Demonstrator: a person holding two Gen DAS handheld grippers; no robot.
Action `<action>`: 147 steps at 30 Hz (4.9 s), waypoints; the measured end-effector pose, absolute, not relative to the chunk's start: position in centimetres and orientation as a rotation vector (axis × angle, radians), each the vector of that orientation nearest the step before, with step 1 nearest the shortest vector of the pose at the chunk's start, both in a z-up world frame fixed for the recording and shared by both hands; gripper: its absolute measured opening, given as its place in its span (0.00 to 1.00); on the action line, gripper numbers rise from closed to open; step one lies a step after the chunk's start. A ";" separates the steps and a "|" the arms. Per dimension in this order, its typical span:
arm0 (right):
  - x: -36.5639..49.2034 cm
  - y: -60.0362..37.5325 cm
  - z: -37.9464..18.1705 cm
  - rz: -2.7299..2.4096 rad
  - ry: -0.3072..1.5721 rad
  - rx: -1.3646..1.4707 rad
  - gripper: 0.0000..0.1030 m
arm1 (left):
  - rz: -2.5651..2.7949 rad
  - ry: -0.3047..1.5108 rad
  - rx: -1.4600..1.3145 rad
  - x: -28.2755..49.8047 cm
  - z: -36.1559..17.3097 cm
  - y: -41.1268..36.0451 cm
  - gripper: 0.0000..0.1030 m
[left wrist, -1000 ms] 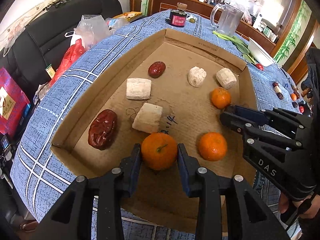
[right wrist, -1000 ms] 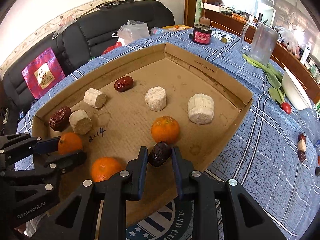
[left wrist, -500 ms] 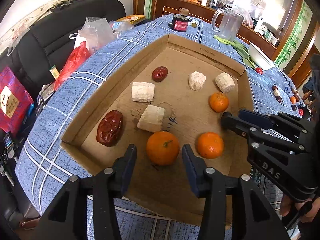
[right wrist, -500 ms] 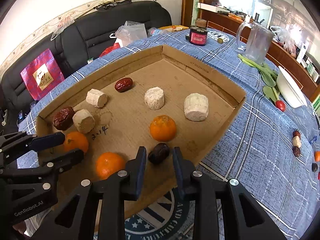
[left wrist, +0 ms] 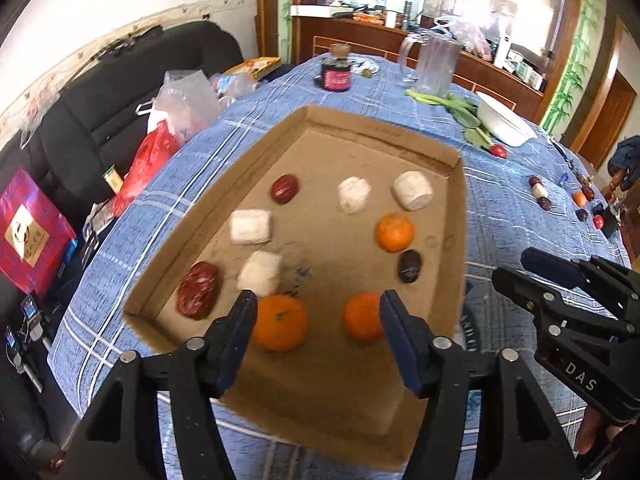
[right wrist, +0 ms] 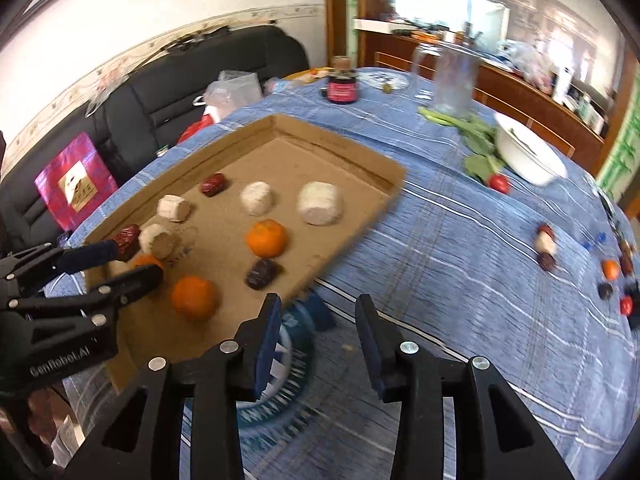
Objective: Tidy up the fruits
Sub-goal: 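Open the right gripper to drop the red date into the tray, then move both open grippers from the tray to the items on the cloth, then grasp a red date with the right gripper while the left grasps a brown pastry, then carry the pastry with the left gripper to the tray while the right carries the date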
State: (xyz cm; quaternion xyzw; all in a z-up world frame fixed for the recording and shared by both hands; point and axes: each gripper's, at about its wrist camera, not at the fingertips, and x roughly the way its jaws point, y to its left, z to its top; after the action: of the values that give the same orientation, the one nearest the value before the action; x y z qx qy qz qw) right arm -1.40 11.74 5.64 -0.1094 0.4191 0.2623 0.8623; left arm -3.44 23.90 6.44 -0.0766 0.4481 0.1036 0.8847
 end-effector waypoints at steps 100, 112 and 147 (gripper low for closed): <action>-0.1 -3.7 5.9 0.193 0.839 -0.021 0.29 | -0.171 0.923 -0.086 2.8 7.7 12.0 0.26; 1.8 4.3 7.5 0.323 0.814 -0.091 0.29 | -0.038 0.893 -0.152 2.6 8.6 20.7 0.26; 13.5 19.8 2.7 0.440 0.958 -0.102 0.30 | 0.076 1.028 -0.141 14.4 2.9 31.4 0.26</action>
State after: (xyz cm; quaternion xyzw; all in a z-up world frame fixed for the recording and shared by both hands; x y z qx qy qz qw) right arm 13.48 19.84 2.68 -0.0485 0.4571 0.2098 0.8630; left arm 14.36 31.41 2.91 -0.0673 0.4911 0.0361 0.8678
